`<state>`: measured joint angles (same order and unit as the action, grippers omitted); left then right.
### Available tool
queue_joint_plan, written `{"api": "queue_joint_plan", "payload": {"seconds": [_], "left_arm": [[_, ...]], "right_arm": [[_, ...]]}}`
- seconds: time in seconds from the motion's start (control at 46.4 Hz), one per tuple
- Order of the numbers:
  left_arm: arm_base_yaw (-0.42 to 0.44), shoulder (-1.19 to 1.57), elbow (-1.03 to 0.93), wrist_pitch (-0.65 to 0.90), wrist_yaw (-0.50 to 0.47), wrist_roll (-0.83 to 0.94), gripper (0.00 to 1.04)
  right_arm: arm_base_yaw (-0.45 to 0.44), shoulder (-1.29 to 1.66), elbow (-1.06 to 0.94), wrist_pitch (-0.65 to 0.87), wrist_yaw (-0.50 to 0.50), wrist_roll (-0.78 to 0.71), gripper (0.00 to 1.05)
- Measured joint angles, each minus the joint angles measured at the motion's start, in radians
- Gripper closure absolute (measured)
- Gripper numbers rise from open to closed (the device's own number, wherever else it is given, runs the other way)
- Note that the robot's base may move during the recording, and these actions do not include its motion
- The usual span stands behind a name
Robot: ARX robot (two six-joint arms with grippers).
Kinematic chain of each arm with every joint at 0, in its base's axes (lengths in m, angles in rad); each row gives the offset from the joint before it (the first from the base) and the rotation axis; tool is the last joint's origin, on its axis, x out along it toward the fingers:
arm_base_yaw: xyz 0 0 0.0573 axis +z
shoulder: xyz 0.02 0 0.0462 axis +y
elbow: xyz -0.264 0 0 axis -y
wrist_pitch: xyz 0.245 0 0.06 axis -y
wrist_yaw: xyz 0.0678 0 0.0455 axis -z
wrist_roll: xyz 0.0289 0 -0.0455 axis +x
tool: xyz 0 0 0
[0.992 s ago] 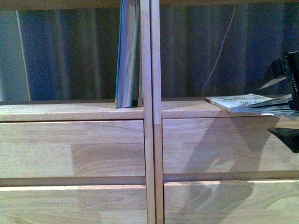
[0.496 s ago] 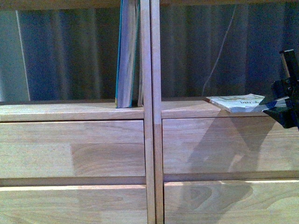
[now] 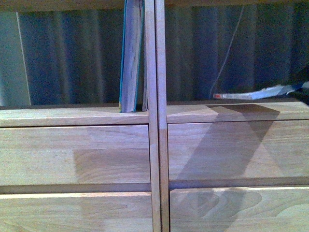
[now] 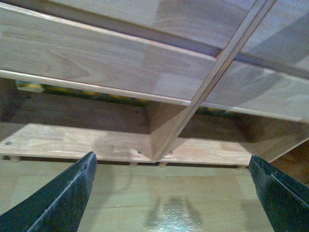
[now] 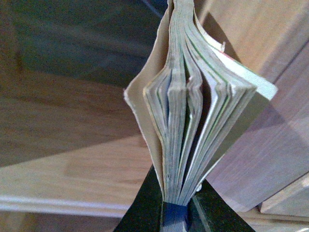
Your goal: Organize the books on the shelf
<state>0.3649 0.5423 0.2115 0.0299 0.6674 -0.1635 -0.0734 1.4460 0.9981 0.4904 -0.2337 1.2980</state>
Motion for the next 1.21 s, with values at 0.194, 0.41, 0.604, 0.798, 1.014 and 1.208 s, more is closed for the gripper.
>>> {"api": "queue_joint_plan", "payload": {"seconds": [0.194,0.41,0.604,0.798,1.014,1.208], "left_arm": [[0.072,0.580,0.276,0.327,0.039,-0.102,0.07],[-0.029,0.871,0.534,0.294,0.154,-0.245,0.07],[-0.207,0.941,0.753,0.452,0.310,-0.589,0.07],[-0.404,0.941,0.794,0.720,0.270,-0.941,0.07],[-0.528,0.930,0.794,0.744,0.222,-1.013,0.07],[-0.547,0.916,0.792,0.803,0.188,-1.021,0.18]], "right_arm": [[-0.061,-0.235,-0.126,0.103,-0.121,-0.037,0.97],[-0.048,-0.366,-0.222,0.214,-0.200,-0.064,0.97],[0.105,-0.409,-0.273,0.337,-0.200,-0.210,0.97],[0.268,-0.294,-0.245,0.332,-0.103,-0.344,0.97],[0.457,-0.240,-0.227,0.343,-0.065,-0.340,0.97],[0.584,-0.237,-0.227,0.359,-0.048,-0.236,0.97]]}}
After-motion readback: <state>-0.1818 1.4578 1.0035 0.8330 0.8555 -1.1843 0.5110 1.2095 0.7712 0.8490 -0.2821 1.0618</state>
